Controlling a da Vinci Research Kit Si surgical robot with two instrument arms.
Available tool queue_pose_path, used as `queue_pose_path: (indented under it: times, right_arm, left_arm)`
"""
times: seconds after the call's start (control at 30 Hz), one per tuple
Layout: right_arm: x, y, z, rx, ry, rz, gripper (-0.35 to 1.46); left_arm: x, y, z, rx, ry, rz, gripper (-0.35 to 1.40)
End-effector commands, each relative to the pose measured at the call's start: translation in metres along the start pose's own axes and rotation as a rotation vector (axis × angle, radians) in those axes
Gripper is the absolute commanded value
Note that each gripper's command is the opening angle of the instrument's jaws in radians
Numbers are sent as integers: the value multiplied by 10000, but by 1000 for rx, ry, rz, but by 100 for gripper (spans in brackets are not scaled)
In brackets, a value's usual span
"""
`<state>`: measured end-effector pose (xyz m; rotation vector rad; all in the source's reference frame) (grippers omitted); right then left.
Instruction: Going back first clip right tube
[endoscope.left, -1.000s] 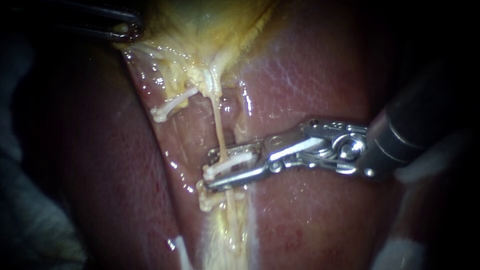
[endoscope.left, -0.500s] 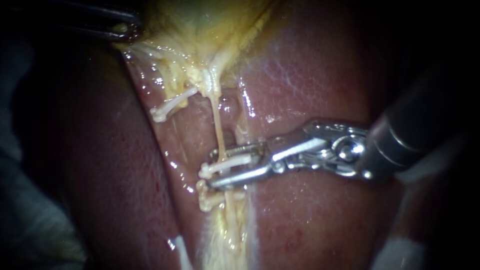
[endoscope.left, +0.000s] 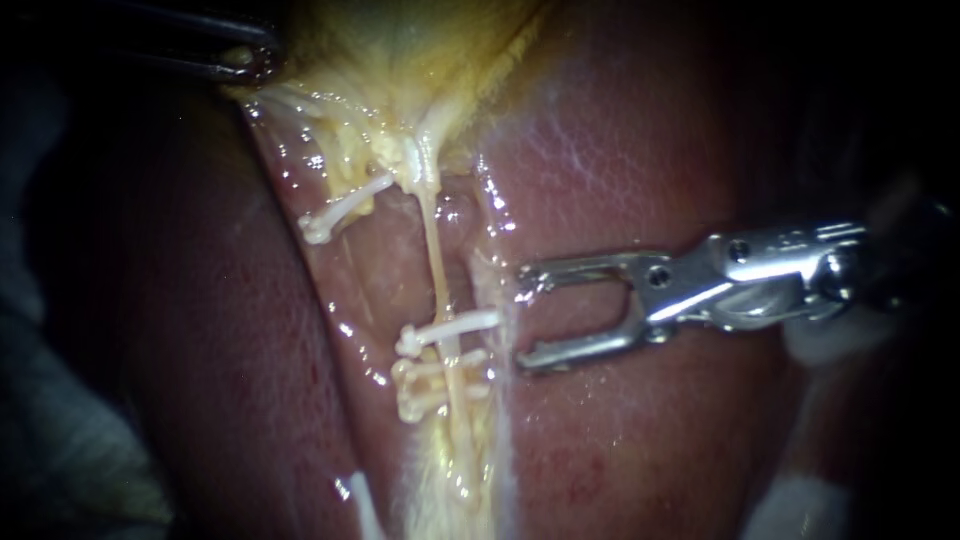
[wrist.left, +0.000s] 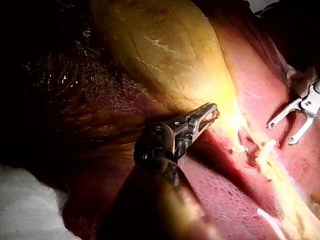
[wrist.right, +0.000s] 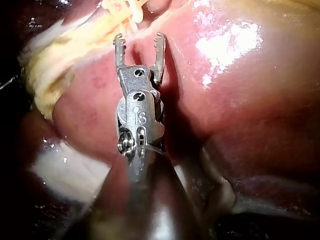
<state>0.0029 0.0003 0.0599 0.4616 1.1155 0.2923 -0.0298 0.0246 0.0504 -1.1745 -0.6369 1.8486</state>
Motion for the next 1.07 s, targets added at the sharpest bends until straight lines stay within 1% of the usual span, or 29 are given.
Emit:
queue_pose_path:
  times: [0.03,0.2,0.3,0.37,0.47,0.6,0.73,0.83,1.07]
  right_arm:
    - [0,-1,-4,-1,-1,-3,50]
    - [8,-2,-20,0,-1,-17,50]
    - [13,-2,-23,1,-1,-26,50]
    - [14,-3,-24,2,-1,-31,50]
    - [14,-3,-24,2,-2,-43,50]
    - [15,-3,-25,2,-2,-48,50]
    - [15,-2,-27,3,-2,-53,50]
    - [16,-2,-28,3,-2,-53,50]
    - [17,-2,-28,6,-5,-52,50]
  left_arm:
    - [0,0,0,0,0,0,-35]
    - [-1,1,2,2,1,0,-35]
    - [-6,1,11,8,4,3,-35]
    - [-12,1,21,15,7,0,-35]
    - [-20,0,38,4,6,-7,-35]
    - [-32,-3,63,-5,-9,-10,-35]
    - [-42,-8,78,-8,-24,-20,-35]
    - [-45,-11,82,-12,-25,-22,-35]
    - [-44,-12,78,-15,-27,-23,-35]
